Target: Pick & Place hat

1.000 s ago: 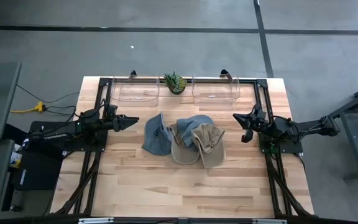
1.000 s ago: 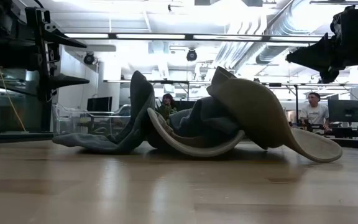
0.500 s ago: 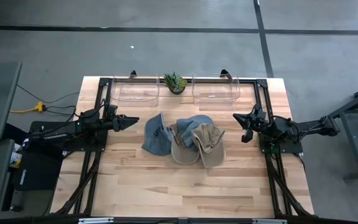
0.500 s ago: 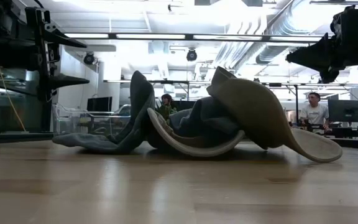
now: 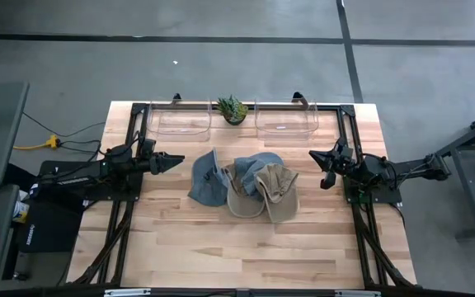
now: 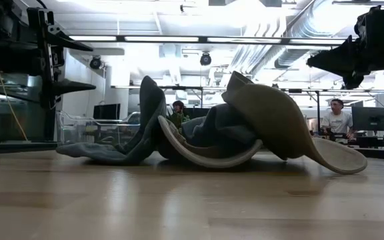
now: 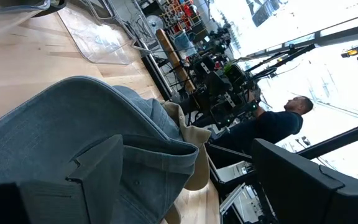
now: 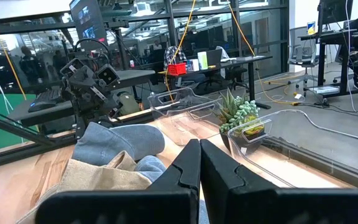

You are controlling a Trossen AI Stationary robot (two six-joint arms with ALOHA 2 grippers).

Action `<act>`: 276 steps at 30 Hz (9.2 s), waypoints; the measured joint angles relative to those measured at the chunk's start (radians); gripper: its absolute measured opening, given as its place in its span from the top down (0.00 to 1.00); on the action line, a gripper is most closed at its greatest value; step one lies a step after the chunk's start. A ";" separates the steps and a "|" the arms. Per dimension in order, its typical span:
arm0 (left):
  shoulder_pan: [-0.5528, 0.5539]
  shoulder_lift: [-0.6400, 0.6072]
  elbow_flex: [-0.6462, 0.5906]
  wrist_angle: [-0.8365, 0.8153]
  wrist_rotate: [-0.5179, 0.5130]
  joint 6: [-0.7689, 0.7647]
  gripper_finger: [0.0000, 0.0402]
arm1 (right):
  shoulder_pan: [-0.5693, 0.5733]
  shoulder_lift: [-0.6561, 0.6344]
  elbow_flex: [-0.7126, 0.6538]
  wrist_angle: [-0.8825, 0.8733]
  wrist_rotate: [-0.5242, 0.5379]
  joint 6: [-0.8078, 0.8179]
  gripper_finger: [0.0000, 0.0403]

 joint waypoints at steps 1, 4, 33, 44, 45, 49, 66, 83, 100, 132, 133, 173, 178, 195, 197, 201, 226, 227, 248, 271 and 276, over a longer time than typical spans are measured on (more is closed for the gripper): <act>0.000 0.000 0.000 0.000 0.000 0.000 0.22 | 0.000 0.000 0.000 0.000 0.000 0.000 1.00; 0.000 0.000 0.000 0.000 0.000 0.000 0.22 | 0.000 0.000 0.000 0.000 0.000 0.000 1.00; 0.000 0.000 0.000 0.000 0.000 0.000 0.22 | 0.000 0.000 0.000 0.000 0.000 0.000 1.00; 0.000 0.000 0.000 0.000 0.000 0.000 0.22 | 0.000 0.000 0.000 0.000 0.000 0.000 1.00; 0.000 0.000 0.000 0.000 0.000 0.000 0.22 | 0.000 0.000 0.000 0.000 0.000 0.000 1.00; 0.000 0.000 0.000 0.000 0.000 0.000 0.22 | 0.000 0.000 0.000 0.000 0.000 0.000 1.00; 0.000 0.000 0.000 0.000 0.000 0.000 0.22 | 0.000 0.000 0.000 0.000 0.000 0.000 1.00; 0.000 0.000 0.000 0.005 -0.076 -0.060 0.22 | 0.000 0.000 0.000 0.000 0.000 0.000 1.00; 0.000 0.000 0.009 0.067 -0.093 -0.095 0.22 | 0.000 0.000 0.000 0.000 0.000 0.000 1.00; 0.000 0.735 0.723 -0.322 0.059 0.913 0.22 | 0.000 0.000 0.000 0.000 0.000 0.000 1.00; 0.000 0.758 0.745 -0.348 0.068 0.961 0.22 | 0.000 0.000 0.000 0.000 0.000 0.000 1.00; -0.170 1.221 0.832 -0.401 -0.068 1.826 0.22 | 0.000 0.000 0.000 0.000 0.000 0.000 1.00; -0.170 1.283 0.830 -0.379 -0.093 1.861 0.22 | 0.000 0.000 0.000 0.000 0.000 0.000 1.00; -0.170 1.356 0.831 -0.322 -0.166 1.856 0.32 | 0.000 0.000 0.000 0.000 0.000 0.000 1.00; -0.170 1.356 0.831 -0.321 -0.196 1.854 0.37 | 0.000 0.000 0.000 0.000 0.000 0.000 1.00; -0.169 1.356 0.831 -0.322 -0.223 1.831 0.49 | 0.000 0.000 0.000 0.000 0.000 0.000 1.00; -0.170 1.356 0.831 -0.323 -0.171 1.820 0.69 | 0.000 0.000 0.000 0.000 0.000 0.000 1.00; -0.170 1.356 0.831 -0.325 -0.165 1.811 0.69 | 0.000 0.000 0.000 0.000 0.000 0.000 1.00; -0.170 1.374 0.831 -0.345 -0.130 1.751 0.71 | 0.000 0.000 0.000 0.000 0.000 0.000 1.00; -0.171 1.336 0.832 -0.474 -0.228 1.635 1.00 | 0.000 0.000 0.000 0.000 0.000 0.000 1.00; -0.171 1.293 0.831 -0.564 -0.227 1.592 1.00 | 0.000 0.000 0.000 0.000 0.000 0.000 1.00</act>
